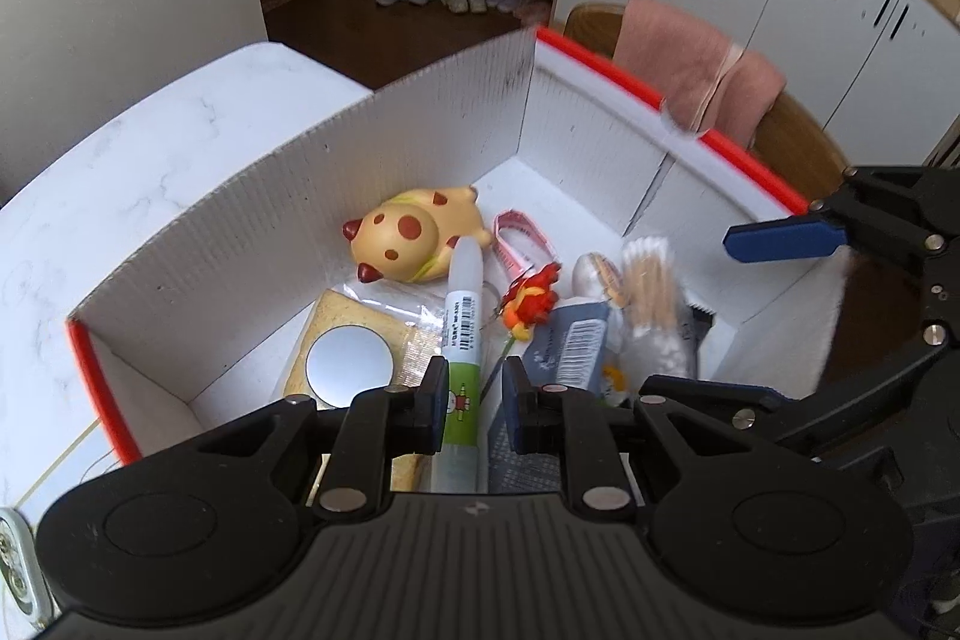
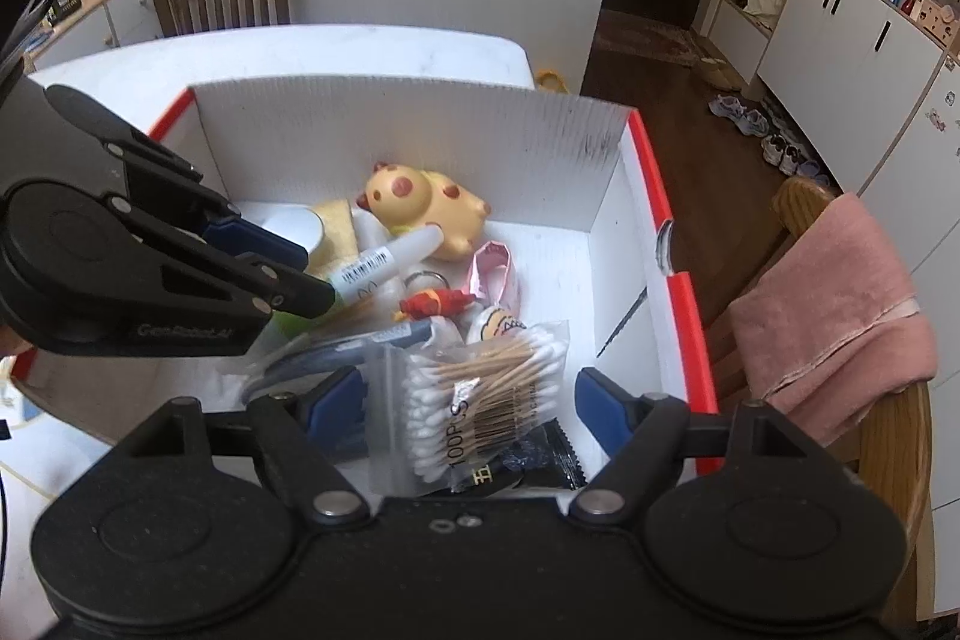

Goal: Organize objects
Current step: 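Open both tools to drop the tube and swab bag into the box, then move both tools back toward the correction tape and orange snack bag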

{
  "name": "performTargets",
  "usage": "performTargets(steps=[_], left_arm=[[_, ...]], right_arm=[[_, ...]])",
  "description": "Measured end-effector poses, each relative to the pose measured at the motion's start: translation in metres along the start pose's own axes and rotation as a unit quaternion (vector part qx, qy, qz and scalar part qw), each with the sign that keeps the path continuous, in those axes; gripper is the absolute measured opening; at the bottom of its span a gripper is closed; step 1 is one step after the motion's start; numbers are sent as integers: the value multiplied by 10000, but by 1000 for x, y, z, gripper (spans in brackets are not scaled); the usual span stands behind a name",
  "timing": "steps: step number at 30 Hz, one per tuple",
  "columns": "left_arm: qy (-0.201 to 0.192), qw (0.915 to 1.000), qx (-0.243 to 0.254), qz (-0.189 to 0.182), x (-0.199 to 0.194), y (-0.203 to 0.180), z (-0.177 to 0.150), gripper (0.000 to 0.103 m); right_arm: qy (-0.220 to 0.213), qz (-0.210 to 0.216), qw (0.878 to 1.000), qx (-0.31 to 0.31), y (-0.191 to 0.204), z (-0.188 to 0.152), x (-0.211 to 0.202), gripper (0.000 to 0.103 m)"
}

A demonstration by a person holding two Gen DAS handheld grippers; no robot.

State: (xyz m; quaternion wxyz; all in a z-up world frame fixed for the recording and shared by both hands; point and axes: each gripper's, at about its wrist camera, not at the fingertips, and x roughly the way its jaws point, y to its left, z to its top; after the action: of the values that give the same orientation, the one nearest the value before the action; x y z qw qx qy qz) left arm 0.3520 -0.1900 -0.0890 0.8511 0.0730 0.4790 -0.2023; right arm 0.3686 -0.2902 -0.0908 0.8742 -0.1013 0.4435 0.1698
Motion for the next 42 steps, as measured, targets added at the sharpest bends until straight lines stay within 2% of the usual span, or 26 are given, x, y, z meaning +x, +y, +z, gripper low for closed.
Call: performTargets(steps=[9,18,26,30,38,40,42], left_arm=[[-533,9985,-120,32,-46,2,-12,17],[-1026,9943,-296,35,-97,12,-33,17],[-1282,9902,-501,219,-142,33,-69,17],[-1407,9873,-670,317,-161,48,-87,29],[-1439,9840,-952,452,-182,87,-125,30],[-1427,9831,-1030,506,-185,98,-134,38],[-1466,9816,-1090,551,-188,109,-143,66]], right_arm=[[-363,169,9990,211,-1,3,-35,81],[-757,345,9963,230,18,8,-66,81],[-1054,421,9934,172,50,12,-85,81],[-1074,517,9928,153,70,15,-88,83],[-1014,749,9920,-40,119,21,-85,89],[-996,802,9917,-126,132,24,-84,90],[-985,827,9914,-228,145,27,-81,91]])
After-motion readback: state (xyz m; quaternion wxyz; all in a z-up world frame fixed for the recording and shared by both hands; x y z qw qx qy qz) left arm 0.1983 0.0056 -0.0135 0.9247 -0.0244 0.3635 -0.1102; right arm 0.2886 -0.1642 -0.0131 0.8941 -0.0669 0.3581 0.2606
